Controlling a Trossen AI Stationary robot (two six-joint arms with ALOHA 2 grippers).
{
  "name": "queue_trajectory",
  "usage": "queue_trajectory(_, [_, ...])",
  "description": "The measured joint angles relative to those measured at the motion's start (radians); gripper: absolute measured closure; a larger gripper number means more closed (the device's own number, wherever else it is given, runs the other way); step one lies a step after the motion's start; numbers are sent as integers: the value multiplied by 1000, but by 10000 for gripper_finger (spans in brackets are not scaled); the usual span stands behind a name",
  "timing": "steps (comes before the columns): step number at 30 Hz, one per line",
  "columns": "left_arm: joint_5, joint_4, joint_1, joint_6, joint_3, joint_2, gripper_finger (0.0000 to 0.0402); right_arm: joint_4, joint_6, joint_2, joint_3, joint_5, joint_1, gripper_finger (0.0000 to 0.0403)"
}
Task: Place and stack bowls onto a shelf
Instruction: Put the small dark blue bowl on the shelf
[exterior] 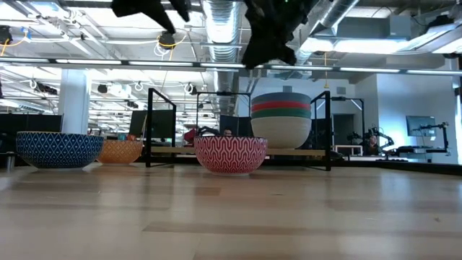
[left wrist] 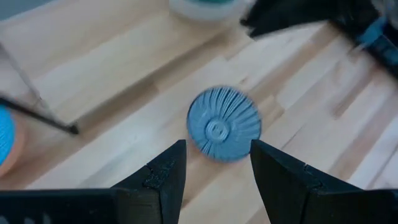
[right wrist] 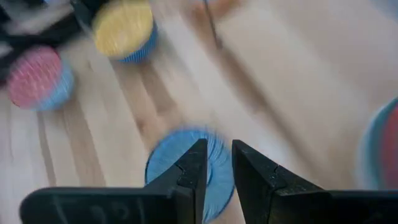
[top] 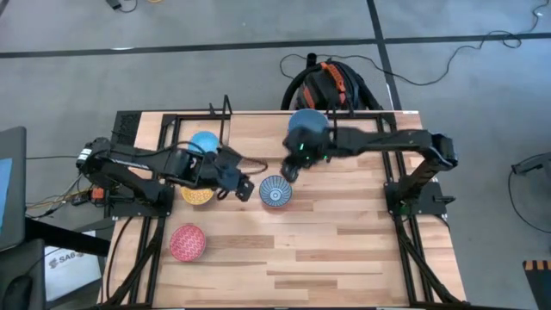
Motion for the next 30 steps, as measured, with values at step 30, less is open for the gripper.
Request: queue_trajectory(30, [-66, -35, -124, -114, 0, 0, 239, -127, 286, 323, -1, 30, 82, 315])
